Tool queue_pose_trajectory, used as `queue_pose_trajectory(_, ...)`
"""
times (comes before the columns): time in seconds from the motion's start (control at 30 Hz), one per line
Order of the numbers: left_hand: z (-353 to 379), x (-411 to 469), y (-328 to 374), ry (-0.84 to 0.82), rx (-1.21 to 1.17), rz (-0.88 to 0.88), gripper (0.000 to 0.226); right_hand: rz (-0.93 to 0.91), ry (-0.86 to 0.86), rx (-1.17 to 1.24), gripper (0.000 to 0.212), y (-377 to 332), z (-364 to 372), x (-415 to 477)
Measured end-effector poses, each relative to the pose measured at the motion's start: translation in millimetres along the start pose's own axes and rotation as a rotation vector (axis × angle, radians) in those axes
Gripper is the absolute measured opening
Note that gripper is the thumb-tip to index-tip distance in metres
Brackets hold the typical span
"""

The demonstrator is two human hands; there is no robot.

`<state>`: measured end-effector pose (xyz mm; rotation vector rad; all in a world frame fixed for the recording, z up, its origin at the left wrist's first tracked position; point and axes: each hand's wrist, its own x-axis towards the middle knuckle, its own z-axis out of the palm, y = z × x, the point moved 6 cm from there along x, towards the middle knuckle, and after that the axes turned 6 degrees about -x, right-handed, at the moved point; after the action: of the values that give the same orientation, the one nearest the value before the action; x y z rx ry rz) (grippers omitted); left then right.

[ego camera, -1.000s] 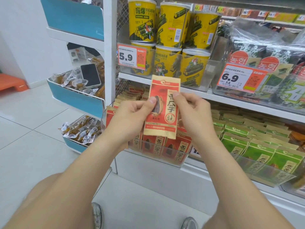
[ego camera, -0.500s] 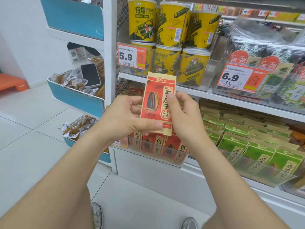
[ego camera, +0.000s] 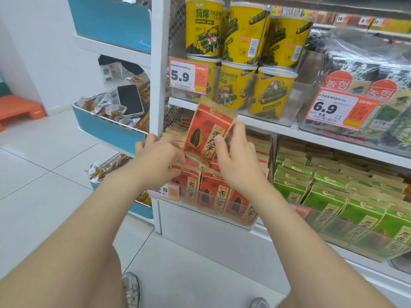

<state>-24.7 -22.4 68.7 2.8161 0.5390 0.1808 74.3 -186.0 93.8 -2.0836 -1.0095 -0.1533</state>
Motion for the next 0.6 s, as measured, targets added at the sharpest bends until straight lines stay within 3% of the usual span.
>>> queue_pose_trajectory(0.17, -1, 10, -8, 0.013, -0.03, 0.003, 0.014, 0.048, -0.192, -0.218, 0.025, -1, 26, 10)
queue_pose_trajectory(0.23, 0, 12, -11, 0.01, -0.048, 0.007, 0.012, 0.045, -0.204, -0.273, 0.027, 1, 30, 16)
queue_pose_trajectory(0.3, 1, 13, -13, 0.005, -0.054, 0.017, 0.01, 0.0, -0.205, -0.241, 0.014, -2, 33, 21)
queue_pose_trajectory(0.43, -2, 14, -14, 0.012, -0.044, 0.033, 0.009, -0.089, -0.18, -0.241, 0.018, -9, 35, 27)
queue_pose_trajectory(0.6, -7, 13, -14, 0.079, -0.102, 0.027, 0.021, 0.034, -0.394, -0.456, 0.03, 0, 52, 30)
